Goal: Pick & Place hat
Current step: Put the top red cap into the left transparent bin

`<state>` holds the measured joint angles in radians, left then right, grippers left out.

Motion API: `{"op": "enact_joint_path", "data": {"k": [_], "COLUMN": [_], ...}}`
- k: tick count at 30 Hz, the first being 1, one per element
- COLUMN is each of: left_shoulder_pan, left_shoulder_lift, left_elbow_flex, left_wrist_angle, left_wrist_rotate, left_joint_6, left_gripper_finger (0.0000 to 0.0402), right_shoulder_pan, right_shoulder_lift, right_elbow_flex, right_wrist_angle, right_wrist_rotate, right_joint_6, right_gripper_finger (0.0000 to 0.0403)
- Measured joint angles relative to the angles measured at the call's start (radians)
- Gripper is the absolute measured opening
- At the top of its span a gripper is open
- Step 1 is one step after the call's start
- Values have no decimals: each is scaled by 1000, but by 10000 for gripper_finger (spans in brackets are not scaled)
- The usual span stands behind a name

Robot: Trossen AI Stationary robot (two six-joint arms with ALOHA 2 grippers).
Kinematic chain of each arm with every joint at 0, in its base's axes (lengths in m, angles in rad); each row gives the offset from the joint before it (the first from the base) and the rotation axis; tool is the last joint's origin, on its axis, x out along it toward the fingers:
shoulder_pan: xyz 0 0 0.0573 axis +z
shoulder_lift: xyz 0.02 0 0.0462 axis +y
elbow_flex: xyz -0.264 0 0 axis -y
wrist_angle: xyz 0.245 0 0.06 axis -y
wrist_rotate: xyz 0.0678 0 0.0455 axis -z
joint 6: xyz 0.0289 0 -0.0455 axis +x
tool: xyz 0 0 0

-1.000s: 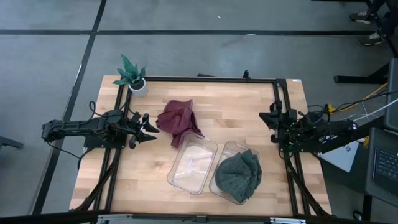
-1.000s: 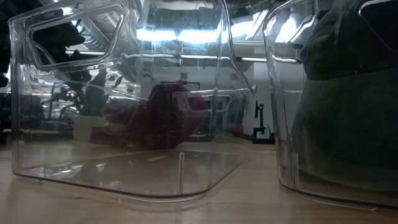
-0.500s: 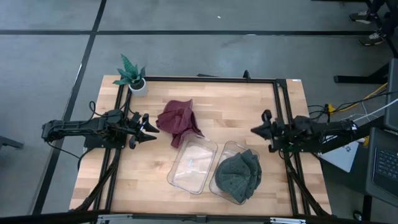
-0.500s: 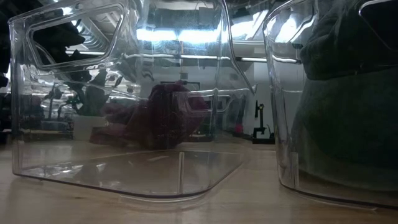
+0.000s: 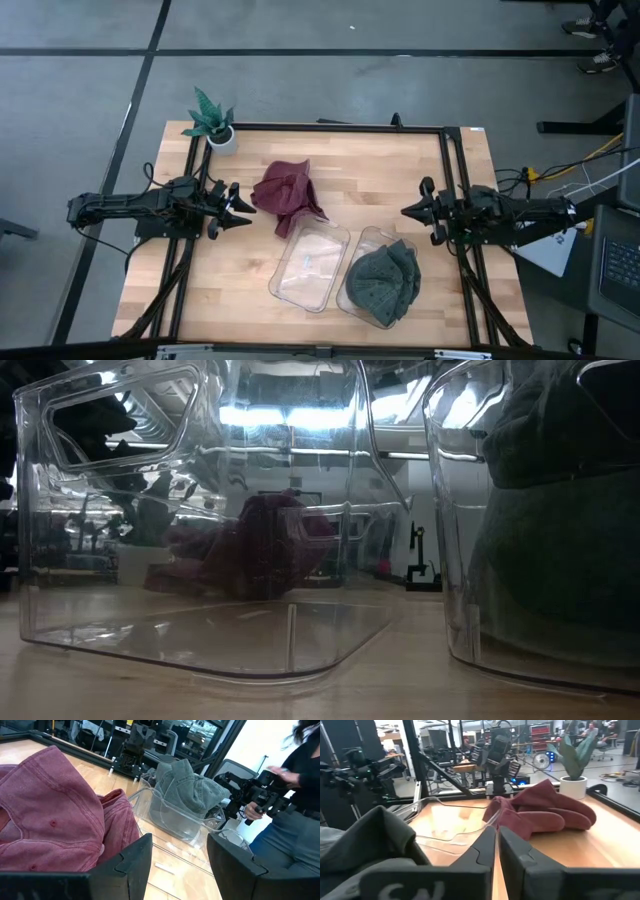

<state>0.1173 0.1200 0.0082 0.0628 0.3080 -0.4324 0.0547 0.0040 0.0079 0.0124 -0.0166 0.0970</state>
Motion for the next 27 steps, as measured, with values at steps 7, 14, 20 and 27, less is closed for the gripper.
{"op": "enact_joint_path", "data": {"k": [7, 14, 20, 27], "left_shoulder_pan": [0, 0, 0, 0], "left_shoulder_lift": [0, 0, 0, 0], "left_elbow_flex": [0, 0, 0, 0], "left_wrist_angle": [0, 0, 0, 13], "left_wrist_rotate": [0, 0, 0, -6], "left_joint_6": [0, 0, 0, 0], "left_gripper_finger": [184, 184, 184, 184], "right_shoulder_pan": [-7, -7, -7, -7], "right_shoulder_lift": [1, 1, 1, 1], "right_elbow_flex": [0, 0, 0, 0], "right_wrist_angle": [0, 0, 0, 0], "right_wrist_rotate": [-3, -3, -3, -3], "right_joint_6": [25, 6, 1, 1], "right_gripper_finger": [34, 34, 34, 34]}}
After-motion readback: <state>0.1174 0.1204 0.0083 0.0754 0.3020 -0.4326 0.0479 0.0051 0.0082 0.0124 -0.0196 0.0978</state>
